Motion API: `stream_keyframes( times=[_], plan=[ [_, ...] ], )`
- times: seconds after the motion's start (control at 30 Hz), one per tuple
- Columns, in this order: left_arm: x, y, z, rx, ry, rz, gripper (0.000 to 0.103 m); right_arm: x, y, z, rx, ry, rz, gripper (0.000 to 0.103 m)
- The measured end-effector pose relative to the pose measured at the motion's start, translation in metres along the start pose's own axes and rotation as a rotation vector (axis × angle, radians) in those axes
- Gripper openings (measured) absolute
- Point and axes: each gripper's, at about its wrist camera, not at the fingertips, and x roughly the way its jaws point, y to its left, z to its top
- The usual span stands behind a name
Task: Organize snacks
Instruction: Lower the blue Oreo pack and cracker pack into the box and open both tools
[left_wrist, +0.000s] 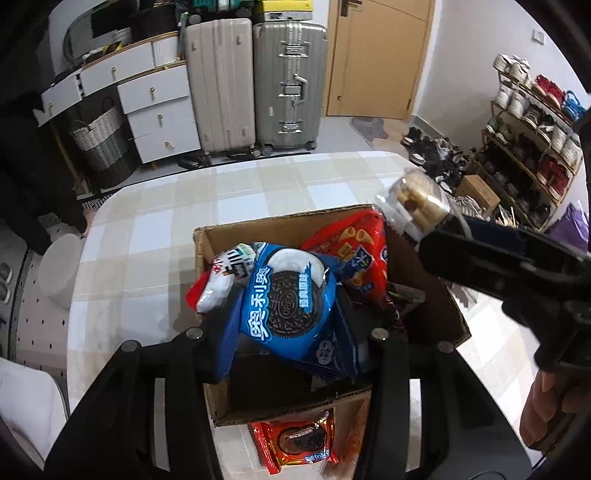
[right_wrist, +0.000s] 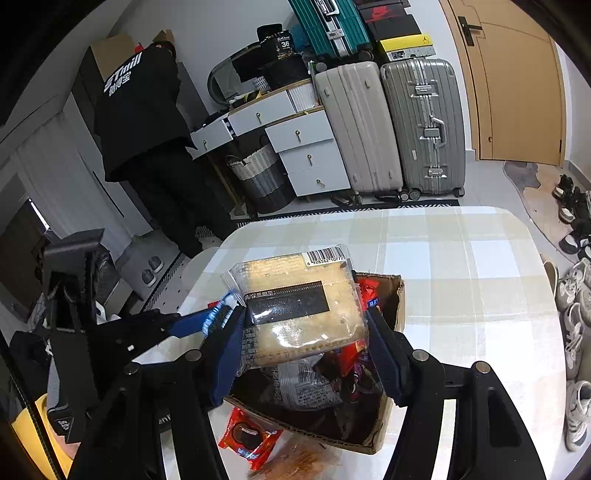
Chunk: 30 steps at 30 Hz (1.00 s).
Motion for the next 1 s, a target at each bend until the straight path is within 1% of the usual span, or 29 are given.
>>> stream_keyframes(
  times=[0.07,0.13,0.17,0.23,0.3,0.47,0.53,0.7,0.83,1.0],
  plan=[
    [-0.002,0.004,-0.002,-0.013,0.003,-0.033,0.043,0.003,0.0,-0.001,-0.001,0.005,-0.003,0.064],
    [-0.003,0.005,-0.002,-0.009,0.004,-0.034,0.049,0.005,0.0,-0.001,-0.005,0.001,-0.014,0.064],
    [-0.004,0.006,-0.002,-0.005,-0.003,-0.028,0.05,0.006,0.0,0.0,-0.007,-0.005,-0.017,0.064],
    [-0.008,0.007,-0.003,-0.003,-0.015,-0.013,0.058,0.006,-0.001,-0.001,-0.003,-0.003,-0.019,0.064],
    [-0.009,0.011,-0.002,-0.018,-0.017,-0.004,0.06,0.007,-0.002,-0.001,0.006,0.003,-0.021,0.064],
    [-0.019,0.018,-0.002,-0.041,-0.038,-0.002,0.06,0.015,-0.006,-0.001,0.01,0.034,-0.04,0.064],
    [-0.025,0.021,-0.002,-0.049,-0.053,-0.002,0.06,0.021,-0.006,-0.002,0.006,0.057,-0.044,0.064],
    [-0.036,0.024,-0.002,-0.039,-0.057,0.003,0.06,0.038,-0.001,-0.008,-0.013,0.131,-0.049,0.064],
    [-0.043,0.023,-0.006,-0.026,-0.067,0.019,0.06,0.045,0.005,-0.015,-0.055,0.149,-0.082,0.066],
    [-0.049,0.023,-0.01,-0.022,-0.066,0.022,0.06,0.043,0.005,-0.016,-0.049,0.136,-0.085,0.067]
  ],
)
